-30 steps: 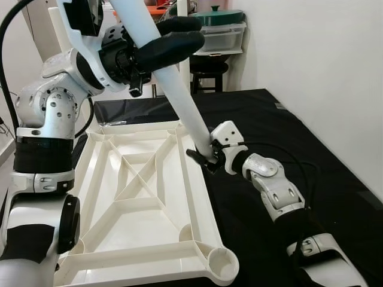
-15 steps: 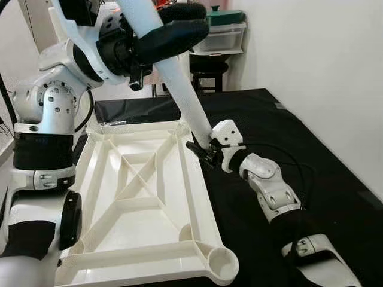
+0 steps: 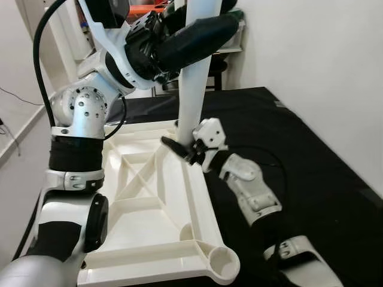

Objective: Building children table

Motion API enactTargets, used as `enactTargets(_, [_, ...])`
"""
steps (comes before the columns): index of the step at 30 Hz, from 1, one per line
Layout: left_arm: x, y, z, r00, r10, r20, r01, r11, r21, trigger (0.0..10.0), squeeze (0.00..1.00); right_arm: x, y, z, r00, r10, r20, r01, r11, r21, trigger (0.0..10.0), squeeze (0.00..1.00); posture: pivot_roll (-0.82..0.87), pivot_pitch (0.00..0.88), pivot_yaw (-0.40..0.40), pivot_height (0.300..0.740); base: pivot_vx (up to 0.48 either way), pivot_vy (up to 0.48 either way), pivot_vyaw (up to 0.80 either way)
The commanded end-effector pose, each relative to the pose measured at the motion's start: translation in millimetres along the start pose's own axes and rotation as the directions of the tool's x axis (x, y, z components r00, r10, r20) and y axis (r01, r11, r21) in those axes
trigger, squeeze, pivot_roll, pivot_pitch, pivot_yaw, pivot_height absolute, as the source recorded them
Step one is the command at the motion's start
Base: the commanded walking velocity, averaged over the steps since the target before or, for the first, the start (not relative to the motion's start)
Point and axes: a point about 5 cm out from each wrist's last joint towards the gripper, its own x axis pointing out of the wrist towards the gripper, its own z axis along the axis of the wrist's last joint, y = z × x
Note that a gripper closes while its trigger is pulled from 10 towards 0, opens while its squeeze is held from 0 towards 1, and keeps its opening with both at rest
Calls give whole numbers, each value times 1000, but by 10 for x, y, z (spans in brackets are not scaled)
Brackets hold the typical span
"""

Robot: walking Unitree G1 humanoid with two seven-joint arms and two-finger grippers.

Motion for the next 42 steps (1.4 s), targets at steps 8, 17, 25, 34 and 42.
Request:
enactTargets(8, [-317, 117, 158, 964, 248, 90, -256, 963, 88, 10000, 1000, -93, -346, 65, 968, -242, 63, 222, 947, 232, 0, 0, 8, 0, 26, 740, 0, 0, 0])
enactTargets(17, [-713, 52, 102, 866, 475, 156, -488, 871, 57, 10000, 890, -144, -541, 234, 909, -381, 167, 261, 834, 486, 0, 0, 12, 0, 15, 740, 0, 0, 0])
enactTargets(25, [-881, -220, -507, 825, 563, 44, -560, 826, -71, 10000, 0, -233, -660, 539, 847, -421, 325, 127, 753, 645, 0, 0, 15, 0, -1, 740, 0, 0, 0])
enactTargets(34, [-824, -512, -909, 842, 535, -74, -540, 836, -98, 10000, 0, -245, -552, 721, 833, -347, 430, -24, 754, 656, 980, 0, 23, 0, -8, 740, 0, 0, 0])
enactTargets(42, [-1037, -712, -1193, 728, 667, -159, -684, 722, -102, 10000, 0, -340, -438, 602, 913, -210, 351, 22, 882, 471, 10000, 0, 25, 0, -6, 740, 0, 0, 0])
